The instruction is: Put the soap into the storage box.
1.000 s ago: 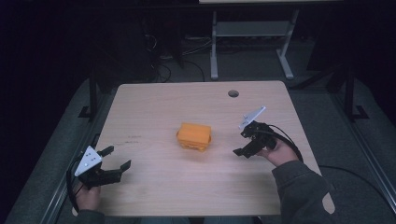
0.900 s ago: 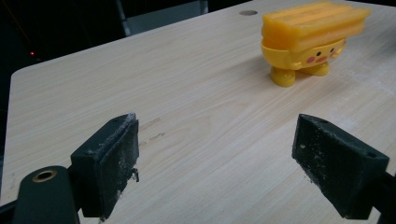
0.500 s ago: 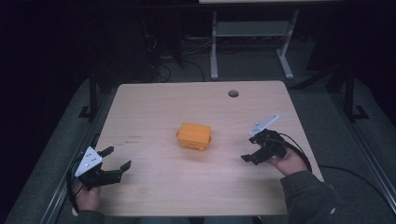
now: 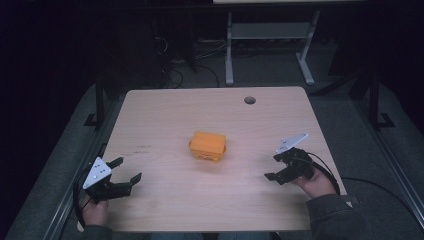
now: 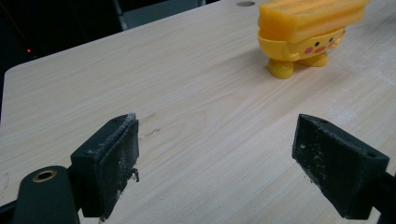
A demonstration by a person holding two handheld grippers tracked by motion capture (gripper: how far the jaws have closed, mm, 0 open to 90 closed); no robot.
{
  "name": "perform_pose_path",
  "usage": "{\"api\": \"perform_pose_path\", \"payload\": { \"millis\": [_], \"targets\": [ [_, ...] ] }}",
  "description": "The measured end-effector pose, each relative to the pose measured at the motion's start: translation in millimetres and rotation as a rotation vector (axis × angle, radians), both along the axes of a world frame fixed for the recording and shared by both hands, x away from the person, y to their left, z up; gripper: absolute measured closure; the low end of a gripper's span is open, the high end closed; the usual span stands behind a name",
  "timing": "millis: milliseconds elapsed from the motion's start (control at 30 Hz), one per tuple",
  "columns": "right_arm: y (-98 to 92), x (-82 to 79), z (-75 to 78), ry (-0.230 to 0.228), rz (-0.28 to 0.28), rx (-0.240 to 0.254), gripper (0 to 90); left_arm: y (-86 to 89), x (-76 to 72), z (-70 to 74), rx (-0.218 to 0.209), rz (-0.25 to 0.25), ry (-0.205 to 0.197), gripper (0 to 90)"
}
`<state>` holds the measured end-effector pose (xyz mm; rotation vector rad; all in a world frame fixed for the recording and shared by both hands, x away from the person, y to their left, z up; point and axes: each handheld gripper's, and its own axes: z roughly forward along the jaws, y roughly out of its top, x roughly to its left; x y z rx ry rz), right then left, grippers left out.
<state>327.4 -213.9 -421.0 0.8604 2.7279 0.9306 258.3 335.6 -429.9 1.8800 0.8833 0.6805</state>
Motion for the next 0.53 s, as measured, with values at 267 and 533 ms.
{"api": "perform_pose_path", "payload": {
  "millis": [267, 533],
  "targets": [
    [-13.9, -12.9, -12.2, 0.001, -0.025, 0.009, 21.3, -0.4, 0.4, -1.1, 0.002, -0.001, 0.001, 13.9],
    [-31.7, -47.3, -29.1, -0.059, -0.091, 0.05, 19.9, -2.1, 1.1, -2.0, 0.005, -0.005, 0.006, 13.9]
  ]
}}
